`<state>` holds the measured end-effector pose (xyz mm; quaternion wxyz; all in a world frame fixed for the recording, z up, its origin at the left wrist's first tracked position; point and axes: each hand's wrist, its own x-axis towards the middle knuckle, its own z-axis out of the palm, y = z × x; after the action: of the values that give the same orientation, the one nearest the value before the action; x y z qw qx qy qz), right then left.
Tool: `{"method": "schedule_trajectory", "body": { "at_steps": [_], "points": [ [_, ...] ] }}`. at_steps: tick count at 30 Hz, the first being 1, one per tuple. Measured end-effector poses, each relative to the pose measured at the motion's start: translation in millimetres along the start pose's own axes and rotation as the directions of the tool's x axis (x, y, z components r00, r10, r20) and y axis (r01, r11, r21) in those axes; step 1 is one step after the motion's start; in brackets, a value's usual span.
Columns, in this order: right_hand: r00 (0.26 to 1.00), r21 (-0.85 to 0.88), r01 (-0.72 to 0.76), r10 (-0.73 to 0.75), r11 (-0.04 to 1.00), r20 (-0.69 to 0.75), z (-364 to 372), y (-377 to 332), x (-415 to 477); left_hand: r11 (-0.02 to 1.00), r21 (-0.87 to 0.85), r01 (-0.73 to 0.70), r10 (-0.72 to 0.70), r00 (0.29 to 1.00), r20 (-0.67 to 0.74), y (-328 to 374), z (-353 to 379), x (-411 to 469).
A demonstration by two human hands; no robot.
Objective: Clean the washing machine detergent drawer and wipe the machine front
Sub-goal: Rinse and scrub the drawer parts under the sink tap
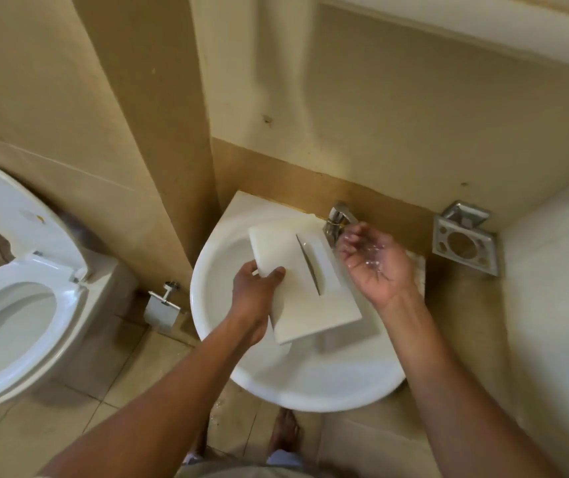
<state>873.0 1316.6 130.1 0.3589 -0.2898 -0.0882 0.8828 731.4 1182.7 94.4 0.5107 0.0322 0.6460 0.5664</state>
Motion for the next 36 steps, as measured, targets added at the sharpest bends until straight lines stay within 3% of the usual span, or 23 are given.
{"method": "schedule_trajectory", "body": {
  "at_steps": [2, 4, 5, 7, 8, 10, 12, 13, 17, 20, 25, 31, 33, 34, 35, 36],
  "points": [
    [0.997, -0.204, -0.057, 0.047, 0.977, -0.054, 20.9, 13.8, -3.2, 0.998, -0.048, 0.047, -0.048, 0.999, -0.021, 1.2, 14.7, -3.1],
    [0.987, -0.518, -0.02, -0.067, 0.855, -0.149, 24.2, 35.4, -8.6, 0.992, -0.1, 0.081, -0.084, 0.996, -0.026, 3.1, 24.7, -5.1],
    [0.972, -0.724, 0.035, -0.191, 0.688, -0.135, 20.0, 45.7, -14.0, 0.987, -0.132, 0.091, -0.095, 0.995, -0.023, 4.2, 27.5, -4.5],
    [0.928, -0.971, 0.14, -0.367, 0.196, 0.06, -1.0, 62.9, -30.9, 0.974, -0.196, 0.112, -0.12, 0.992, -0.026, 8.1, 31.9, -2.3],
    [0.908, -0.98, 0.196, -0.369, -0.04, 0.197, -12.4, 70.5, -40.8, 0.966, -0.226, 0.123, -0.132, 0.991, -0.027, 10.2, 33.2, -2.1],
    [0.857, -0.843, 0.34, -0.233, -0.416, 0.46, -31.8, 85.7, -56.7, 0.956, -0.262, 0.128, -0.142, 0.989, -0.035, 11.8, 34.7, -2.2],
    [0.806, -0.651, 0.384, -0.105, -0.655, 0.582, -39.7, 94.2, -57.1, 0.958, -0.253, 0.133, -0.147, 0.988, -0.039, 11.3, 35.0, -3.8],
    [0.813, -0.613, 0.364, -0.083, -0.701, 0.577, -35.3, 94.8, -51.4, 0.96, -0.243, 0.138, -0.152, 0.987, -0.043, 10.2, 33.1, -3.7],
    [0.953, -0.733, 0.22, -0.017, -0.643, 0.301, -1.9, 83.4, -14.2, 0.961, -0.241, 0.135, -0.163, 0.982, -0.099, 13.8, 24.8, -4.2],
    [0.966, -0.645, 0.234, 0.102, -0.727, 0.236, 16.9, 77.2, 19.8, 0.982, -0.164, 0.095, -0.12, 0.982, -0.148, 11.2, 24.3, -5.6],
    [0.965, -0.643, 0.258, 0.217, -0.721, 0.145, 34.5, 67.6, 66.5, 1.0, 0.002, 0.003, -0.002, 0.982, -0.19, 14.7, 22.7, -4.8],
    [0.978, -0.49, 0.206, 0.156, -0.847, 0.141, 21.2, 50.3, 91.1, 0.981, 0.177, -0.083, 0.11, 0.984, -0.143, -3.9, 12.5, -11.9],
    [0.985, -0.6, 0.151, 0.067, -0.786, 0.161, 17.0, 44.6, 87.7, 0.975, 0.193, -0.108, 0.134, 0.983, -0.126, -3.5, 9.4, -15.3],
    [0.986, -0.698, 0.125, 0.012, -0.705, 0.165, 12.3, 39.0, 83.3, 0.972, 0.203, -0.121, 0.15, 0.98, -0.132, -3.6, 6.1, -15.5],
    [0.987, -0.815, 0.104, -0.042, -0.57, 0.155, 6.3, 32.2, 75.3, 0.969, 0.206, -0.134, 0.167, 0.974, -0.152, -4.6, -0.4, -15.2],
    [0.982, -0.925, 0.111, -0.105, -0.363, 0.159, -3.4, 26.9, 65.1, 0.971, 0.192, -0.141, 0.176, 0.967, -0.182, -4.5, -7.4, -14.7]
  ]
}}
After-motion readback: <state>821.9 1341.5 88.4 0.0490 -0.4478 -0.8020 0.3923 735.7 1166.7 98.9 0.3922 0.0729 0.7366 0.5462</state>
